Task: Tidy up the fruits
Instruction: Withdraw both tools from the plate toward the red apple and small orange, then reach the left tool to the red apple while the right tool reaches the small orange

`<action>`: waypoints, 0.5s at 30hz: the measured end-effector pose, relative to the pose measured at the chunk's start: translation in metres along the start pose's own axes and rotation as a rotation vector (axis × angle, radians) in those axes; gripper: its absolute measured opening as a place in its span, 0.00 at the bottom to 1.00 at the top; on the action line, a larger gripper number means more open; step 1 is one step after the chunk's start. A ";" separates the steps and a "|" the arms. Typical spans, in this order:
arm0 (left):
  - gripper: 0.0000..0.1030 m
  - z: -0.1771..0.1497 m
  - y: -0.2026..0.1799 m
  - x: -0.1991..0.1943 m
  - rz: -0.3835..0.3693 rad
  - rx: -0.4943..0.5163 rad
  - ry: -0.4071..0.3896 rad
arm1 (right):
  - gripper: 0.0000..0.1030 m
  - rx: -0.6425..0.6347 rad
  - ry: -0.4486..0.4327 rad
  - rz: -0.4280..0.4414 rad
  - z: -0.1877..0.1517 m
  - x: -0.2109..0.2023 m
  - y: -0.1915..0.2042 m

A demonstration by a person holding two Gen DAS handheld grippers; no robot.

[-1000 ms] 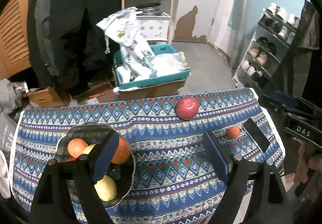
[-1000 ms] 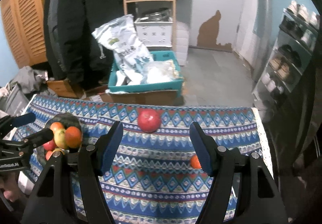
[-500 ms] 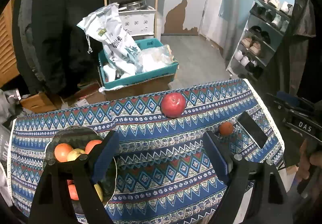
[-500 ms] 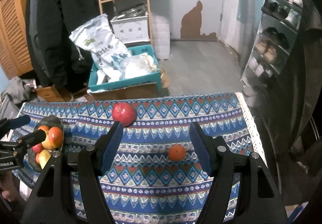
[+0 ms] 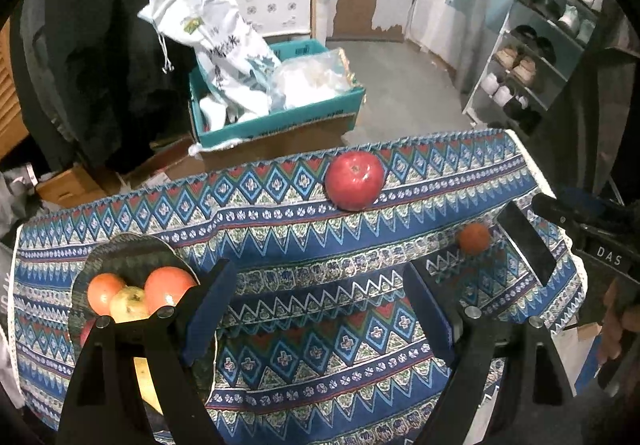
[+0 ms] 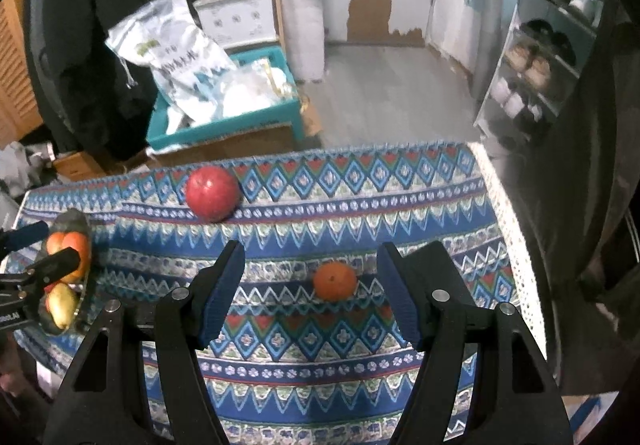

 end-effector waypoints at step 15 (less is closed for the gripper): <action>0.84 -0.013 0.005 0.072 -0.002 -0.052 0.118 | 0.67 0.030 0.188 -0.009 -0.027 0.094 -0.023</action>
Point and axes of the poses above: each gripper's, at about its wrist camera, not at the fingertips, and x roughly the way its jaws point, y to its left, z to its top, the point moved 2 cm from there along x, roughly the way its jaws point, and after that the axes turned 3 degrees about z, right-handed, at the moved point
